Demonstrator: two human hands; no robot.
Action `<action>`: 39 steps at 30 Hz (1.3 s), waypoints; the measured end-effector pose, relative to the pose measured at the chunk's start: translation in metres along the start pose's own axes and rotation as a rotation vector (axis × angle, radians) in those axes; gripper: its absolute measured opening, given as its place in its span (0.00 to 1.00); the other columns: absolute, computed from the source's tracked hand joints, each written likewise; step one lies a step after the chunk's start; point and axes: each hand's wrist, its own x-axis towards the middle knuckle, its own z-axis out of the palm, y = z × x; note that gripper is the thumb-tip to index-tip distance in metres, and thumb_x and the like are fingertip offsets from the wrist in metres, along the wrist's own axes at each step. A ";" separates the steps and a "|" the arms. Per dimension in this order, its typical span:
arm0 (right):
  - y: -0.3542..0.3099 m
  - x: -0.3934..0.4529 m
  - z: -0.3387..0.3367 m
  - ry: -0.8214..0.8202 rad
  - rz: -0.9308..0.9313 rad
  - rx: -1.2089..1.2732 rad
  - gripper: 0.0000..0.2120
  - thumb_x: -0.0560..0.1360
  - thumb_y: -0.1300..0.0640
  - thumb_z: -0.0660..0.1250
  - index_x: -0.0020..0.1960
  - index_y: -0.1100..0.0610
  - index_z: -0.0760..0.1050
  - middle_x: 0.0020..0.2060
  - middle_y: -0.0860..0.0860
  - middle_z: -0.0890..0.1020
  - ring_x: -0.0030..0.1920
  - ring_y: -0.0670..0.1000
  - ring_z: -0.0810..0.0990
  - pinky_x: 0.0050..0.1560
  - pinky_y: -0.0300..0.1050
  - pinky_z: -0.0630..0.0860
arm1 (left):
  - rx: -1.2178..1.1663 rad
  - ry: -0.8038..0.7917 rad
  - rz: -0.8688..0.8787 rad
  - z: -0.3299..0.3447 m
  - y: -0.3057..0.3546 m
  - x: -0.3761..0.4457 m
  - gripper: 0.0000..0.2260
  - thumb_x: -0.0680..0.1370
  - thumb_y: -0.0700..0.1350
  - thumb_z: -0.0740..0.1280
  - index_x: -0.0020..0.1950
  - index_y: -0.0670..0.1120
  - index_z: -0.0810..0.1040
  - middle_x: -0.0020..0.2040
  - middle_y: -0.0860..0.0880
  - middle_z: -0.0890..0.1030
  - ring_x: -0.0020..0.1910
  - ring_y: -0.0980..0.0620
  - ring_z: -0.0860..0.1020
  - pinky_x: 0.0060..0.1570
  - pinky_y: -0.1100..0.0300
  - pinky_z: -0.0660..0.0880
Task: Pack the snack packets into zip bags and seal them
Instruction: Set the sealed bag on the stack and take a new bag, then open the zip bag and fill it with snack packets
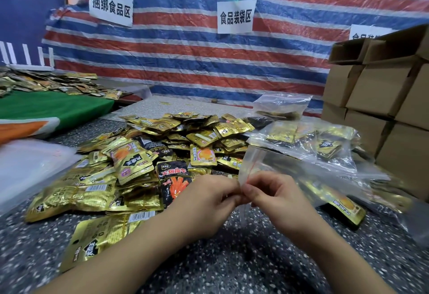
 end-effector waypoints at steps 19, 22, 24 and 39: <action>0.003 0.006 -0.015 0.691 -0.024 -0.257 0.18 0.74 0.64 0.67 0.29 0.57 0.63 0.25 0.53 0.68 0.34 0.70 0.77 0.34 0.65 0.76 | -0.080 0.270 -0.251 -0.012 -0.005 0.007 0.05 0.82 0.51 0.61 0.57 0.54 0.71 0.40 0.54 0.78 0.32 0.52 0.77 0.33 0.50 0.76; 0.004 0.005 -0.017 0.709 -0.014 -0.235 0.17 0.73 0.65 0.67 0.30 0.61 0.63 0.25 0.55 0.68 0.33 0.70 0.76 0.34 0.66 0.76 | 0.048 0.325 0.010 -0.015 0.005 0.004 0.12 0.82 0.54 0.60 0.65 0.59 0.68 0.36 0.57 0.74 0.28 0.59 0.73 0.27 0.63 0.70; 0.005 0.005 -0.018 0.714 -0.013 -0.219 0.17 0.73 0.65 0.67 0.32 0.66 0.63 0.25 0.56 0.68 0.31 0.68 0.76 0.30 0.61 0.76 | 0.145 0.268 0.179 -0.016 0.014 0.000 0.15 0.82 0.58 0.58 0.64 0.55 0.75 0.34 0.63 0.73 0.29 0.66 0.71 0.30 0.70 0.67; -0.001 0.008 -0.033 0.770 -0.154 0.039 0.15 0.77 0.46 0.56 0.52 0.55 0.75 0.46 0.41 0.80 0.48 0.38 0.79 0.42 0.32 0.72 | -0.228 0.320 -0.018 -0.014 0.021 0.001 0.11 0.81 0.50 0.57 0.43 0.47 0.74 0.35 0.52 0.76 0.33 0.56 0.73 0.32 0.59 0.69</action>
